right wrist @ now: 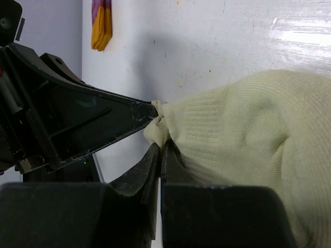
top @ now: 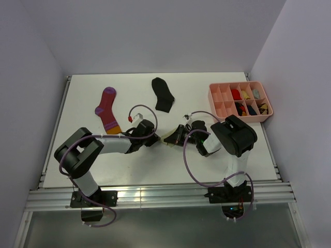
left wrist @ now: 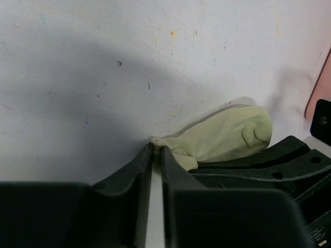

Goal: Roll the socks
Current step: Roll the sock at the center of the board.

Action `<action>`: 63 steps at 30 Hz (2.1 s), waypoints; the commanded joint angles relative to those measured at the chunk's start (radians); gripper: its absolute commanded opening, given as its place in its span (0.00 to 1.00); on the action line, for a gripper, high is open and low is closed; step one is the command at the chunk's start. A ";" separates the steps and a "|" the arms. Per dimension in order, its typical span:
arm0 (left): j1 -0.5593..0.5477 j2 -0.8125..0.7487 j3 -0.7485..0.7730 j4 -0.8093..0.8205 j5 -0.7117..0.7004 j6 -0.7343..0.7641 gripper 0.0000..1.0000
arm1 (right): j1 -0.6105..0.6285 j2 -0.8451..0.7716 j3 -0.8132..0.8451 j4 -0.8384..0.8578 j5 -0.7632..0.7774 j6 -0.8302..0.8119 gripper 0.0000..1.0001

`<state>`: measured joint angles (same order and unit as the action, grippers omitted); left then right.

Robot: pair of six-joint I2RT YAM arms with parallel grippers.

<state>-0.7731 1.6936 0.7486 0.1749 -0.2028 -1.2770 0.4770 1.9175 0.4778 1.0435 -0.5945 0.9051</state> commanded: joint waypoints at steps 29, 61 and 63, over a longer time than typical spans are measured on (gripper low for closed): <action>-0.031 -0.040 0.044 -0.055 -0.056 0.136 0.00 | -0.003 -0.255 0.238 -0.763 0.403 -0.354 0.43; -0.071 0.060 0.207 -0.273 -0.096 0.228 0.00 | 0.149 -0.404 0.184 -0.657 0.397 -0.607 0.41; -0.071 0.057 0.205 -0.272 -0.096 0.225 0.00 | 0.172 -0.379 0.174 -0.631 0.394 -0.601 0.36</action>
<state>-0.8375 1.7443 0.9260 -0.0731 -0.2771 -1.0519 0.6170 1.5177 0.6884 0.3557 -0.2211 0.3336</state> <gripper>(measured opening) 0.012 0.395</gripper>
